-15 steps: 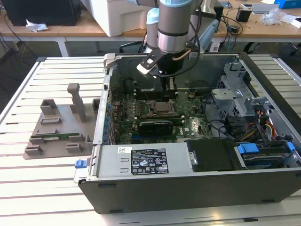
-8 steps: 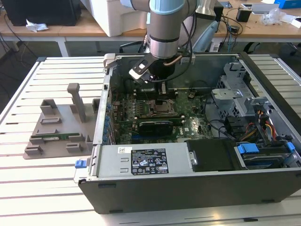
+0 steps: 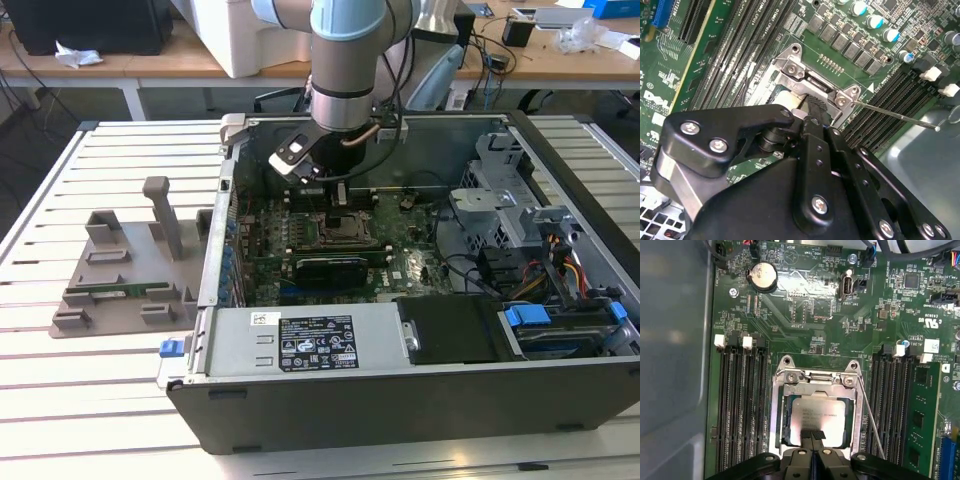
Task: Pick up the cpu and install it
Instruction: 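Close the cpu cover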
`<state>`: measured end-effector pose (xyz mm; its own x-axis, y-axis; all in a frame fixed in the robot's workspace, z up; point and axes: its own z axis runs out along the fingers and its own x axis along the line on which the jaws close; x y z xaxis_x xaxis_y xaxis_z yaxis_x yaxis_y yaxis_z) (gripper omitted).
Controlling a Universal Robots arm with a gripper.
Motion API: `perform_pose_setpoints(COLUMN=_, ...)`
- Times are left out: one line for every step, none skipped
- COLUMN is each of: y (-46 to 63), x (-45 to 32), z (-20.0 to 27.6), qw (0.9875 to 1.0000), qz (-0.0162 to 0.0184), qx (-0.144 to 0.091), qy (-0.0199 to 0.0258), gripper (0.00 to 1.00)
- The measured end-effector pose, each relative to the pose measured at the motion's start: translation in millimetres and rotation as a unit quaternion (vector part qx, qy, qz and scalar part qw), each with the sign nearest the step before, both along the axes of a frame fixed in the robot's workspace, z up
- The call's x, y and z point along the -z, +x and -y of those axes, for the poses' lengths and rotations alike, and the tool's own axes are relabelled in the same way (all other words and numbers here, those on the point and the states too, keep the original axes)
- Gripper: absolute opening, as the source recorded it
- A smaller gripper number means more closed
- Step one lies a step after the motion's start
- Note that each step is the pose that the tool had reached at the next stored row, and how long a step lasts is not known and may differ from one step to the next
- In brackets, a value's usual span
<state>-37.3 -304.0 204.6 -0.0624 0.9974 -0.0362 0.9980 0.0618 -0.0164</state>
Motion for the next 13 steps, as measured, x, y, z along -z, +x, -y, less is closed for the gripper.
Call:
perform_pose_setpoints(y=2.7, x=-2.0, z=-0.2, qw=1.0, qz=0.0005, qx=0.0, qy=0.0005, gripper=0.11)
perform_pose_setpoints(y=6.3, x=-4.7, z=0.0, qw=1.0, qz=-0.0002, qx=0.0, qy=-0.0002, gripper=0.11)
perform_pose_setpoints(y=9.5, x=-6.0, z=0.0, qw=1.0, qz=-0.0006, qx=0.0, qy=-0.0003, gripper=0.11)
perform_pose_setpoints(y=16.3, x=-8.6, z=0.0, qw=1.0, qz=-0.0015, qx=0.0, qy=-0.0003, gripper=0.11)
perform_pose_setpoints(y=18.7, x=-14.4, z=0.0, qw=1.0, qz=-0.0016, qx=0.0, qy=-0.0003, gripper=0.11)
perform_pose_setpoints(y=19.0, x=-23.9, z=0.1, qw=1.0, qz=-0.0018, qx=0.0, qy=-0.0004, gripper=0.11)
perform_pose_setpoints(y=19.1, x=-32.4, z=0.0, qw=1.0, qz=-0.0017, qx=0.0, qy=-0.0004, gripper=0.11)
perform_pose_setpoints(y=19.1, x=-43.0, z=0.1, qw=1.0, qz=-0.0017, qx=0.0, qy=-0.0003, gripper=0.11)
perform_pose_setpoints(y=19.1, x=-48.0, z=0.0, qw=1.0, qz=-0.0017, qx=0.0, qy=-0.0003, gripper=0.11)
perform_pose_setpoints(y=19.1, x=-52.7, z=0.1, qw=1.0, qz=-0.0017, qx=0.0, qy=-0.0004, gripper=0.11)
perform_pose_setpoints(y=19.1, x=-58.0, z=0.1, qw=1.0, qz=-0.0017, qx=0.0, qy=-0.0004, gripper=0.11)
perform_pose_setpoints(y=19.2, x=-59.9, z=0.1, qw=1.0, qz=-0.0018, qx=0.0, qy=-0.0004, gripper=0.11)
perform_pose_setpoints(y=19.2, x=-60.0, z=0.0, qw=1.0, qz=-0.0017, qx=0.0, qy=-0.0003, gripper=0.11)
